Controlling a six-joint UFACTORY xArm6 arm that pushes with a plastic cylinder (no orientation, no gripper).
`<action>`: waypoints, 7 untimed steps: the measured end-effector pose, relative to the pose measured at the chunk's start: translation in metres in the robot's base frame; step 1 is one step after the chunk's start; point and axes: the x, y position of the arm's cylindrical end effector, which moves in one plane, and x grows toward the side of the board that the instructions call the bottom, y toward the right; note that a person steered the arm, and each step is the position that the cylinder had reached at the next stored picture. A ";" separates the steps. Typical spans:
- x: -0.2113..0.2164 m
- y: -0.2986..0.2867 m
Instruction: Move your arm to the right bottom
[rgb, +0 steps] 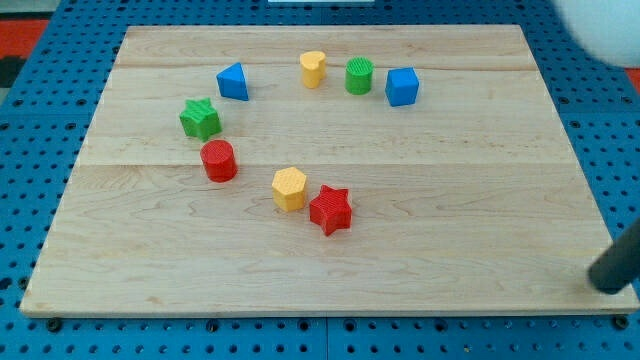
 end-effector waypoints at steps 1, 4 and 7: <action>-0.005 0.025; -0.005 0.029; -0.067 -0.009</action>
